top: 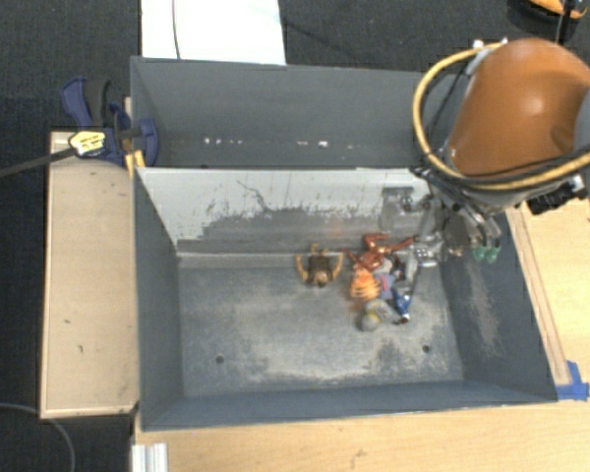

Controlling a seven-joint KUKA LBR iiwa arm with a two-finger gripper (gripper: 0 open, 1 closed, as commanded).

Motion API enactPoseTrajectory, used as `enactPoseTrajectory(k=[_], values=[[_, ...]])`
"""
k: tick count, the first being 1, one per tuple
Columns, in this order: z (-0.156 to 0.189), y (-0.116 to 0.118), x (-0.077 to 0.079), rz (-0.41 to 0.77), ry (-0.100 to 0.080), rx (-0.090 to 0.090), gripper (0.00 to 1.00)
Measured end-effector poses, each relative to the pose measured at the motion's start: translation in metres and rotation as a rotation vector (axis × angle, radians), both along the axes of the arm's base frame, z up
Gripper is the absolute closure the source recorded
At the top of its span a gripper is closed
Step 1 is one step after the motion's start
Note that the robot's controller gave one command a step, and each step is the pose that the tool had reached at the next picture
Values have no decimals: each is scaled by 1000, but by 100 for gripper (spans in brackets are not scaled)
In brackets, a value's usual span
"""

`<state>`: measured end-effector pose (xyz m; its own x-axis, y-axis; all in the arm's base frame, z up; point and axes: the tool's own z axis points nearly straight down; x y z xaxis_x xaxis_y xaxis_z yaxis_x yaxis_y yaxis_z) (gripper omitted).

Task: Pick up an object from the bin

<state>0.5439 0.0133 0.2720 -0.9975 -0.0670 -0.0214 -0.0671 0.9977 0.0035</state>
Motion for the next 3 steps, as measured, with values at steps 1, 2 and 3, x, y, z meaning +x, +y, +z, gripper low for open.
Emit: enactPoseTrajectory(k=[1, 2, 3], values=[[-40, -17, -3, -52, -12, 0, 0], [-80, -34, -10, -71, -2, 2, 0], [-104, -29, 16, -85, -13, 1, 0]])
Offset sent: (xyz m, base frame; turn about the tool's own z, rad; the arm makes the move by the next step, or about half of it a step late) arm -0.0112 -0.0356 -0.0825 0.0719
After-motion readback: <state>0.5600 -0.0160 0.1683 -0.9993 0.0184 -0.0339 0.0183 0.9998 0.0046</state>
